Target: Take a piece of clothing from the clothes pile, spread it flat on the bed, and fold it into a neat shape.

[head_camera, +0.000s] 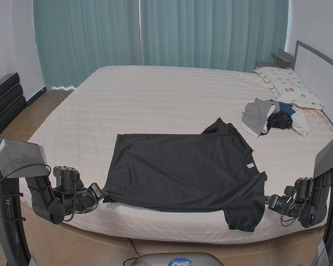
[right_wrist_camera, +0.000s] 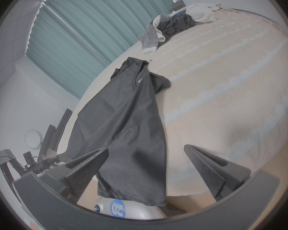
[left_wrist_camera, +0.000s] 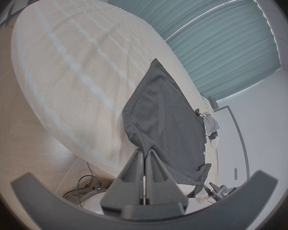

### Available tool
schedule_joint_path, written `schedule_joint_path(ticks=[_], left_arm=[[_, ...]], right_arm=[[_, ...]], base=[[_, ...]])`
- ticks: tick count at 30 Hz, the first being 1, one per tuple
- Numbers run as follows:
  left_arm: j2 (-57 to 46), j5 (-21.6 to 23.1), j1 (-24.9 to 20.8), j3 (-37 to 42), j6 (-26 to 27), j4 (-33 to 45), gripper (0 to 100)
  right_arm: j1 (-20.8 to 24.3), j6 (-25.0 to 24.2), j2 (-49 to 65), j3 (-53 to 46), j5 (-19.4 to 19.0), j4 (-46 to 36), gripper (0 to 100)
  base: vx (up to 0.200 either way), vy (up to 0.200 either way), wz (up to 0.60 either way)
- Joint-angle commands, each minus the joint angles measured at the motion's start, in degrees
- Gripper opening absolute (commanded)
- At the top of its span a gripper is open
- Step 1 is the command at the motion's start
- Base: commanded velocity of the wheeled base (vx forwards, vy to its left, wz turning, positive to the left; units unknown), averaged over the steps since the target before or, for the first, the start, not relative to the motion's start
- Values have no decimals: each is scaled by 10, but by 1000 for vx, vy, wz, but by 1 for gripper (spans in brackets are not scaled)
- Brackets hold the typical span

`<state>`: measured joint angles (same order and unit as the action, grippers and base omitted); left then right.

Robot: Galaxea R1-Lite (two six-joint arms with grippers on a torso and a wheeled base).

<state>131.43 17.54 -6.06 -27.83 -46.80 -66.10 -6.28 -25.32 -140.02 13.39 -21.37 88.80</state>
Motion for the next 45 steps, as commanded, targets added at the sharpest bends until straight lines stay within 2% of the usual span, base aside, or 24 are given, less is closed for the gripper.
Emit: schedule_joint_path(ticks=[1, 11, 17, 18, 30, 35, 45], left_arm=[[2, 0, 0, -1, 0, 0, 0], [2, 0, 0, -1, 0, 0, 0], [2, 0, 0, -1, 0, 0, 0], [2, 0, 0, -2, 0, 0, 0], [2, 0, 0, -1, 0, 0, 0], [1, 0, 0, -1, -1, -1, 0], [-43, -6, -4, 30, 17, 1, 0]], right_arm=[[10, 2, -26, -8, -2, 6, 100], [35, 1, -37, 4, -5, 6, 100], [35, 1, -39, 10, -4, 6, 100], [34, 0, -41, 11, -2, 6, 0], [15, 6, -32, -12, -1, 6, 0], [-1, 33, -12, -49, -5, 7, 0], [-1, 70, 5, -100, -5, 7, 0]], base=[[0, 0, 0], [0, 0, 0], [0, 0, 0], [0, 0, 0], [0, 0, 0], [0, 0, 0], [0, 0, 0]])
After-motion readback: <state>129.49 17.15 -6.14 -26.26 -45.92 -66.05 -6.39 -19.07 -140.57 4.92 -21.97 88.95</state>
